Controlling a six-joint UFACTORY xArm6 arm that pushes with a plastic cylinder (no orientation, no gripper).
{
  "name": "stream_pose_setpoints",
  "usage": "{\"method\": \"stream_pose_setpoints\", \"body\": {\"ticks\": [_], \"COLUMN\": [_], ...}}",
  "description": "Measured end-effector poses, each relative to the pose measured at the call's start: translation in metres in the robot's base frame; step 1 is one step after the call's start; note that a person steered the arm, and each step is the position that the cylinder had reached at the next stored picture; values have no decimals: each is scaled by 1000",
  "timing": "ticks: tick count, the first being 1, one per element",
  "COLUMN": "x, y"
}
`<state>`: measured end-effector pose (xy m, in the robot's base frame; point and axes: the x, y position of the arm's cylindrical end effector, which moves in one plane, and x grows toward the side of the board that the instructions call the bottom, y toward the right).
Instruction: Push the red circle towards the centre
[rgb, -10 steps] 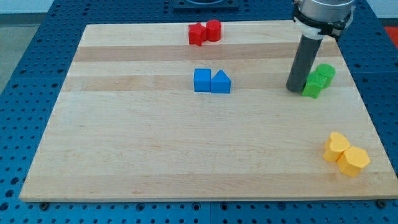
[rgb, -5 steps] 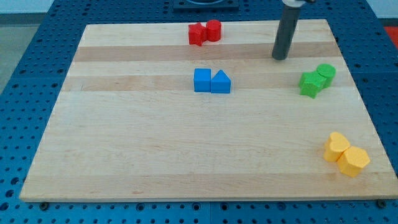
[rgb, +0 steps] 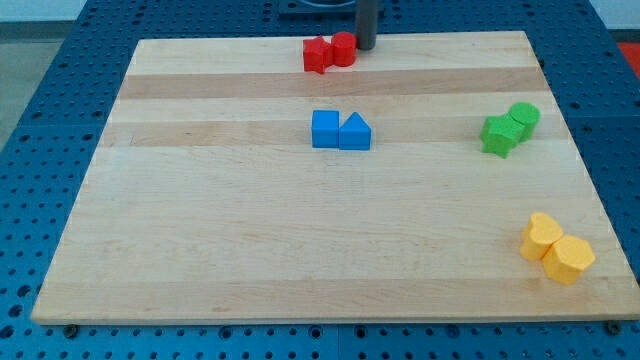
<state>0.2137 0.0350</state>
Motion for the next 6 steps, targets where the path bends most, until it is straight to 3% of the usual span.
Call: {"method": "stream_pose_setpoints", "body": {"ticks": [3,6], "x": [41,124], "y": [-76,-89]}}
